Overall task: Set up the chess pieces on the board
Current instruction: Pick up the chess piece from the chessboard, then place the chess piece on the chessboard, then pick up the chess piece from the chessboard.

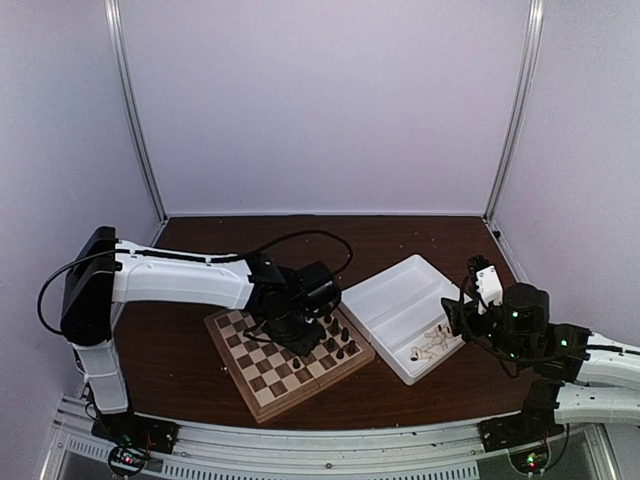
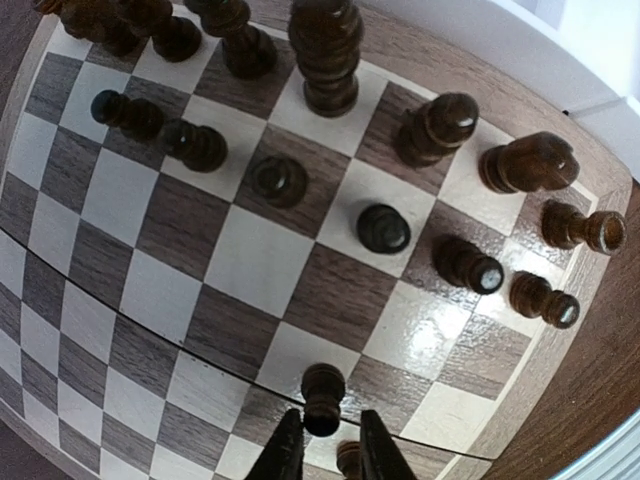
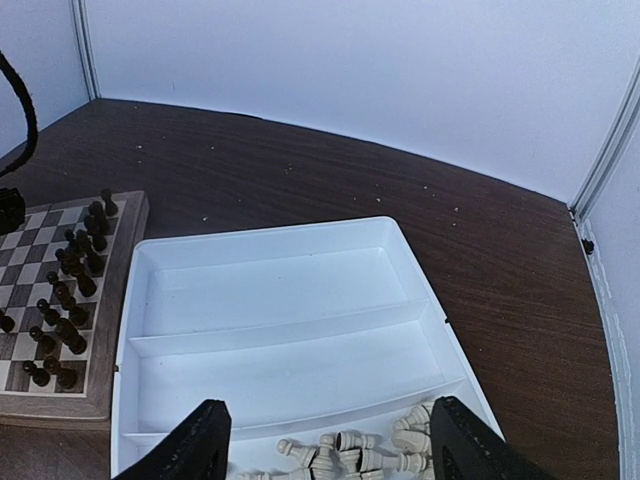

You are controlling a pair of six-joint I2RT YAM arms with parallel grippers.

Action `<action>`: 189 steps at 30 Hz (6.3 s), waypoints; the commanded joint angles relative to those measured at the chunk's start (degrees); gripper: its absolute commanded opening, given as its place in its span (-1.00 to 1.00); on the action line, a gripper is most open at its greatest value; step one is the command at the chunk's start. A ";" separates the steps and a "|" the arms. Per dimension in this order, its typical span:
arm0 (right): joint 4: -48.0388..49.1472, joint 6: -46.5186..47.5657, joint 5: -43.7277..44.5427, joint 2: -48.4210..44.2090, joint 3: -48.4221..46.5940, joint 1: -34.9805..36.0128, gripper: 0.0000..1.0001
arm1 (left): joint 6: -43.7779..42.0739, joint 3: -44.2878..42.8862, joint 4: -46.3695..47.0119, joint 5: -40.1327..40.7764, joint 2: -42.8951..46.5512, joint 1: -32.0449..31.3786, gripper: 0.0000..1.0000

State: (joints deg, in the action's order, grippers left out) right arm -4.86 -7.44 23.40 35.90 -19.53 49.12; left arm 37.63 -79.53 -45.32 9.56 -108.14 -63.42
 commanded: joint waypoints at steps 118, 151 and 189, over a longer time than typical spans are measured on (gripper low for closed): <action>1.43 -0.20 0.79 0.48 0.46 -0.21 0.53 | -12.93 -17.65 0.82 -7.90 -13.15 20.09 -0.66; 1.75 -0.02 0.42 1.28 0.28 -0.17 0.54 | -2.42 -0.03 -3.03 -8.61 10.99 6.58 -0.35; 1.70 -0.12 0.48 1.19 0.33 -0.19 0.54 | 3.73 4.93 1.73 -4.73 3.71 -1.29 -0.45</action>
State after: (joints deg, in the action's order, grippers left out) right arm -4.21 -7.44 23.42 37.34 -19.51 49.12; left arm 41.87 -72.93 -44.58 3.92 -103.31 -65.19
